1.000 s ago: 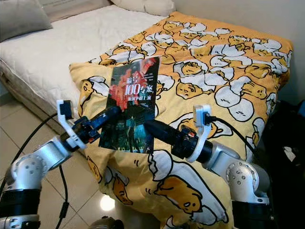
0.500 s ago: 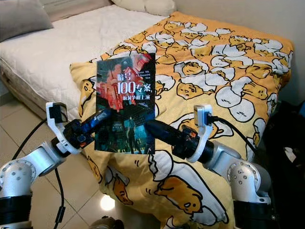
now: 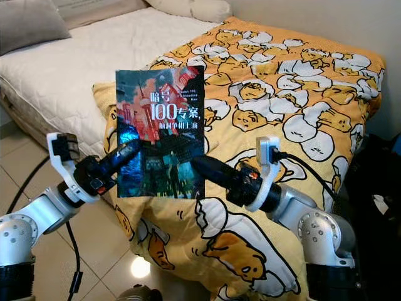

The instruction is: Clean up the room

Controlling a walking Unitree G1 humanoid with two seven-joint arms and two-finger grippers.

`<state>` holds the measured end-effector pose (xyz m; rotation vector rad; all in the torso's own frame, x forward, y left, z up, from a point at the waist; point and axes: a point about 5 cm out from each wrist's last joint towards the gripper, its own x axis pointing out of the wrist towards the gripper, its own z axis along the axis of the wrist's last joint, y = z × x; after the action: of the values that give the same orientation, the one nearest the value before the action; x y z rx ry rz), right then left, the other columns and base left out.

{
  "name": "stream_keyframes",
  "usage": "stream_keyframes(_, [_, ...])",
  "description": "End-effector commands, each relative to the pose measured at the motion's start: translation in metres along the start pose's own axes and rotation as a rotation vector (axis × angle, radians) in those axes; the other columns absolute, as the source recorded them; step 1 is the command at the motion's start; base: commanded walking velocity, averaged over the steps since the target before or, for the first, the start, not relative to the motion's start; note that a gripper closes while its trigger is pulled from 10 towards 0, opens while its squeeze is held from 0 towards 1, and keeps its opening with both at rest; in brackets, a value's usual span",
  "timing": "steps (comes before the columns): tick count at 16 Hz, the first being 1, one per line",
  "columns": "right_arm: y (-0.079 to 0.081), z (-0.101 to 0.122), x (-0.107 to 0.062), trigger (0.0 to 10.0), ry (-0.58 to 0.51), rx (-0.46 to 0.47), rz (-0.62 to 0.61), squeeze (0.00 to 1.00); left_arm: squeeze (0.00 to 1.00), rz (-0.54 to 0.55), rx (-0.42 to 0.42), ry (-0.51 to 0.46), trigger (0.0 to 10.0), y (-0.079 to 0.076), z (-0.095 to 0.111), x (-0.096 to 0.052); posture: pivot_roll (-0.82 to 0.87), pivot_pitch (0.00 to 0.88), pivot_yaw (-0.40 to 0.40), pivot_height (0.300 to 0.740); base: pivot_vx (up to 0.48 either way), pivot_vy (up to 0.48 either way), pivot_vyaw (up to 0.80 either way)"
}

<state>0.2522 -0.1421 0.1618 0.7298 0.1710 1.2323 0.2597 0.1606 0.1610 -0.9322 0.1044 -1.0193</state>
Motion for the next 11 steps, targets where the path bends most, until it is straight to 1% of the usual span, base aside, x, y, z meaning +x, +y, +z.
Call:
stream_keyframes(1, [0.000,0.001,0.007,10.0,-0.005,-0.005,0.007,1.00,0.00,-0.024,0.034,0.008,0.0,-0.008,0.001,0.007,-0.05,0.000,0.048,0.740,0.000,0.000,0.00])
stream_keyframes(3, [-0.007,-0.001,0.002,10.0,-0.051,-0.010,-0.061,1.00,0.00,-0.005,0.066,0.001,0.0,-0.010,0.004,0.007,-0.04,0.000,0.041,0.740,0.000,0.000,0.00])
stream_keyframes(5, [-0.021,0.003,-0.002,10.0,-0.125,-0.040,-0.195,1.00,0.00,0.042,0.122,0.004,0.0,-0.010,0.009,0.006,-0.06,0.000,0.055,0.740,0.000,0.000,0.00])
stream_keyframes(6, [-0.032,0.006,-0.008,10.0,-0.152,-0.083,-0.328,1.00,0.00,0.108,0.190,-0.009,0.0,-0.008,0.014,0.004,-0.06,0.000,0.057,0.740,0.000,0.000,0.00])
stream_keyframes(7, [-0.047,0.009,-0.018,10.0,-0.167,-0.144,-0.516,1.00,0.00,0.237,0.295,-0.037,0.0,0.000,0.021,0.003,-0.07,0.000,0.060,0.740,0.000,0.000,0.00])
stream_keyframes(8, [-0.054,0.011,-0.024,10.0,-0.166,-0.186,-0.616,1.00,0.00,0.361,0.377,-0.053,0.0,0.009,0.025,0.001,-0.06,0.000,0.057,0.740,0.000,0.000,0.00])
stream_keyframes(9, [-0.057,0.014,-0.029,10.0,-0.214,-0.193,-0.685,0.87,0.00,0.468,0.477,-0.045,0.0,0.014,0.028,-0.002,-0.07,0.000,0.057,0.740,0.000,0.000,0.00])
stream_keyframes(10, [-0.056,0.017,-0.029,10.0,-0.264,-0.202,-0.724,0.00,0.00,0.532,0.560,-0.035,0.0,0.014,0.030,-0.001,-0.08,0.000,0.059,0.740,0.000,0.000,0.00])
stream_keyframes(11, [-0.057,0.016,-0.028,10.0,-0.285,-0.211,-0.765,0.00,0.00,0.562,0.597,-0.027,0.0,0.014,0.029,0.000,-0.08,0.000,0.059,0.740,0.000,0.000,0.00])
